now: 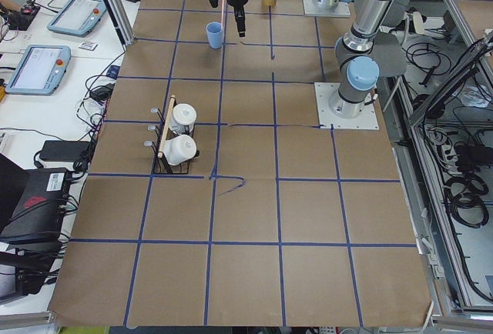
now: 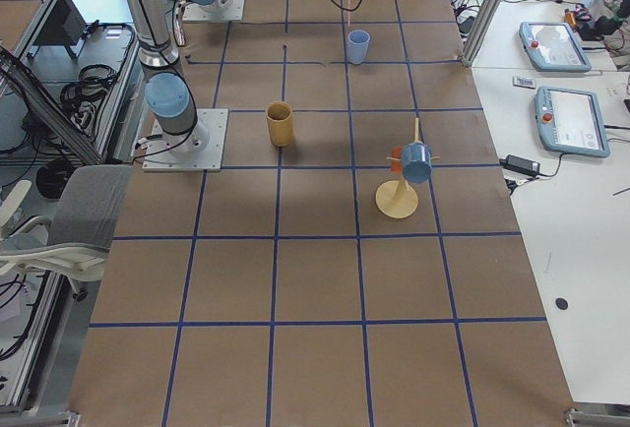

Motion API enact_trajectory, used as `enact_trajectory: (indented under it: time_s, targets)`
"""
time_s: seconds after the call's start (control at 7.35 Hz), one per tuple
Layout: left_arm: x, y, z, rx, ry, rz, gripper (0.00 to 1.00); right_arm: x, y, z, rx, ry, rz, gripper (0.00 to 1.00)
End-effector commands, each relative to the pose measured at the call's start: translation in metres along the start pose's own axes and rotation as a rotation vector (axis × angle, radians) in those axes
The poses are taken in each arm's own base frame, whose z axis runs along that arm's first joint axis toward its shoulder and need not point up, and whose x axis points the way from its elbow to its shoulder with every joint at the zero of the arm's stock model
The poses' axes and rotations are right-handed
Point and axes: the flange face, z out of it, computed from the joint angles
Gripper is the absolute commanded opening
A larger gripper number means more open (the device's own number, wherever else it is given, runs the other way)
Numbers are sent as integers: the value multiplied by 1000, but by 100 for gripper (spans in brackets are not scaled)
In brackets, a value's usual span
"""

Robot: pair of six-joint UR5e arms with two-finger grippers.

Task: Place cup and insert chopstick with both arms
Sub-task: 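Lower the pink chopstick into the blue cup with the right gripper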

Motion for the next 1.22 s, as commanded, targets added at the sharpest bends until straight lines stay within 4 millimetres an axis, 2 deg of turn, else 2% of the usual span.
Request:
enact_trajectory:
  time_s: [0.0, 0.41, 0.82, 0.95, 1.09]
  targets:
    - [-1, 1, 2, -4, -1, 39, 100, 3, -12, 1, 59, -34, 7, 0]
    - [0, 2, 2, -5, -2, 59, 100, 11, -13, 17, 87, -42, 20, 0]
    - [0, 3, 3, -7, -4, 57, 100, 38, -5, 42, 129, -15, 31, 0]
    - [-1, 3, 3, -7, -5, 57, 100, 41, -3, 40, 128, -7, 30, 0]
    - [-1, 3, 3, -7, -7, 57, 100, 41, -2, 39, 128, -7, 30, 8]
